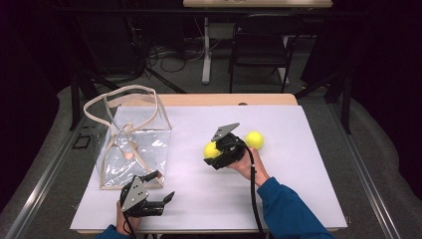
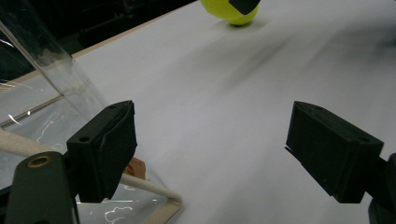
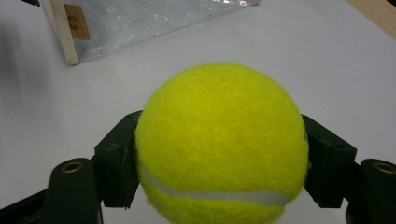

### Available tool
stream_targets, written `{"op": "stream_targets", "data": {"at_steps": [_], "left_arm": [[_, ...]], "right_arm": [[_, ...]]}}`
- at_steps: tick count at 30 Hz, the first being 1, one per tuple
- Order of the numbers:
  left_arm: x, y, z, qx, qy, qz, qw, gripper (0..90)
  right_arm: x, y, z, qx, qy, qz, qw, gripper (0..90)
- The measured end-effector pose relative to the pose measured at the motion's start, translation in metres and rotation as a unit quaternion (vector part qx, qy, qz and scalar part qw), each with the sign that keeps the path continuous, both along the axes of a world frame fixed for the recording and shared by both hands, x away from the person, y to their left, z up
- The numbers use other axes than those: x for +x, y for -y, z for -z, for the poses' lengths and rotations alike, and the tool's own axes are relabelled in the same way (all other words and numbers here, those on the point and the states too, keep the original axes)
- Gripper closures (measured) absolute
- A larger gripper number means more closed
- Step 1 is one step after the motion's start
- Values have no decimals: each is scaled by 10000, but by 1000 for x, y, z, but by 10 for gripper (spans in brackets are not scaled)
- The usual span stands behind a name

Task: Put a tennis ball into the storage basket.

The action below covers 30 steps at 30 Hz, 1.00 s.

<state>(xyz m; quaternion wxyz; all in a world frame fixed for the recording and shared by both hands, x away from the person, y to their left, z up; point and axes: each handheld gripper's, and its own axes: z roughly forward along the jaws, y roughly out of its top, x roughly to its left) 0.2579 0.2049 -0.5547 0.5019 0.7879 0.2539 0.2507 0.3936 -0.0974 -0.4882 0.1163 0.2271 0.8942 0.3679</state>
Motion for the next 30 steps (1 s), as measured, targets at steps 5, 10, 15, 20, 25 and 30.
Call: {"op": "stream_targets", "data": {"at_steps": [5,10,15,20,25,30], "left_arm": [[0,0,0,9,2,7,10000,159],[0,0,0,11,0,12,10000,159],[0,0,0,20,1,20,10000,159],[0,1,0,41,1,16,10000,159],[0,2,1,49,-8,24,10000,159],[0,2,1,45,-4,15,10000,159]], "right_arm": [[0,0,-5,101,70,16,9999,259],[0,-2,-9,163,131,6,9998,259],[2,-4,-14,251,192,7,9995,259],[3,-6,-18,301,239,4,9993,259],[4,-8,-22,358,306,-3,9989,259],[5,-9,-26,371,348,-8,9987,259]]}}
